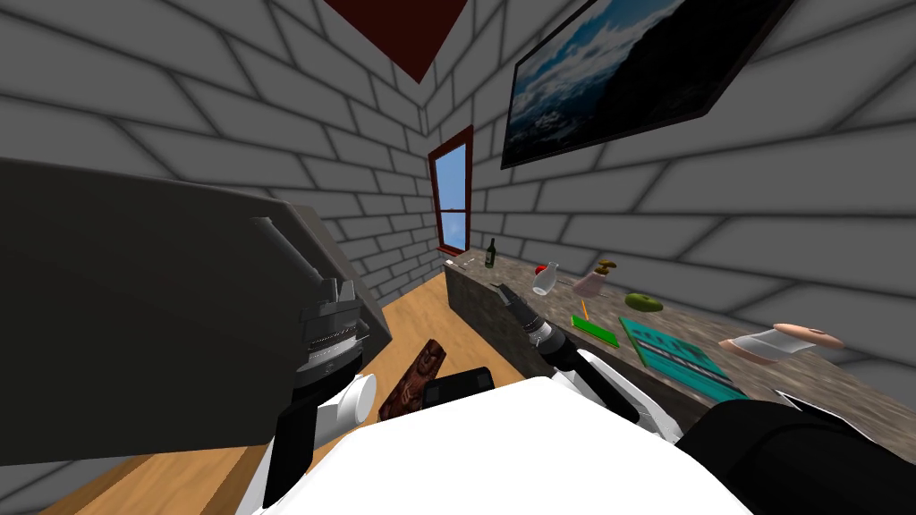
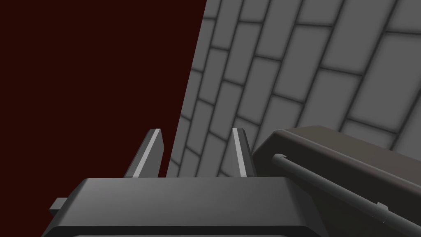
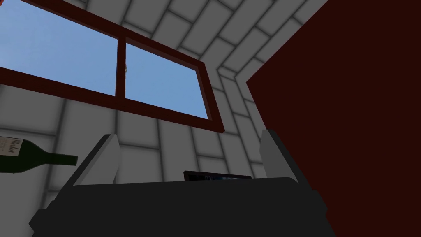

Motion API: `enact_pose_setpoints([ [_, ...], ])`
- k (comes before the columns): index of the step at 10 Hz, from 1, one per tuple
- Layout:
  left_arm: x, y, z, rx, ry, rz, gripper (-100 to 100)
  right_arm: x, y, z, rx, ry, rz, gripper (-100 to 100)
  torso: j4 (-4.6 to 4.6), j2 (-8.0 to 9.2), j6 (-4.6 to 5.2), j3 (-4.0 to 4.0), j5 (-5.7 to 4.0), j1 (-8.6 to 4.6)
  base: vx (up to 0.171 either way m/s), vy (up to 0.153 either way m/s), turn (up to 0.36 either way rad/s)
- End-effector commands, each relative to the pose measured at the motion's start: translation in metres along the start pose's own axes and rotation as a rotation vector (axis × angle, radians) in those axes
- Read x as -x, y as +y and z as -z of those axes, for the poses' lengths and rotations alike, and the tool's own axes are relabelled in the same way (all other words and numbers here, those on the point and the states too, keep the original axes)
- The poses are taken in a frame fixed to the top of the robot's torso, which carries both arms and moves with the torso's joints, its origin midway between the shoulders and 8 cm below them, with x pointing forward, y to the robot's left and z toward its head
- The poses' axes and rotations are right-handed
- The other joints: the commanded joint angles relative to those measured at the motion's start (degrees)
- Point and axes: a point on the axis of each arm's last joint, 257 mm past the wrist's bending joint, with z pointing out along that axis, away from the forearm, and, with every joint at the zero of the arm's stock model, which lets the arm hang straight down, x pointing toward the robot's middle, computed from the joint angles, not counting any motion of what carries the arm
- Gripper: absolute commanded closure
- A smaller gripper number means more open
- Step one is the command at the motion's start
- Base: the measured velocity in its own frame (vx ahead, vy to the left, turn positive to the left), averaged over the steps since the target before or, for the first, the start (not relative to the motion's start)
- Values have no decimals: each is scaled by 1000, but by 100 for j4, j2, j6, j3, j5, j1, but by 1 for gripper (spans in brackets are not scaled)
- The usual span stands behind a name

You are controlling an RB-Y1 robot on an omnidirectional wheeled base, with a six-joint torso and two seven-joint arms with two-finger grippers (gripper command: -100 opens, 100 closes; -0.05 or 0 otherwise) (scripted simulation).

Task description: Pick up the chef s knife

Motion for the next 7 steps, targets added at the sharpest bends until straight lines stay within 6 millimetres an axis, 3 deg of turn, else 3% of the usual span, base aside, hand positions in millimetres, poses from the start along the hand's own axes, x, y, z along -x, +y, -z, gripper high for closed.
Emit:
enact_pose_setpoints([
  [1, 0, 0, 0, 0, 0, 0, 0, 0, 0, 0, 0, 0, 0, -100, 0, 0, 0, 0, 0, 0, 1, 5, 40],
  [7, 0, 0, 0, 0, 0, 0, 0, -25, -15, 14, -56, 139, 18, -100, 0, 0, -1, 0, 3, 10, -20, 41, 50],
])
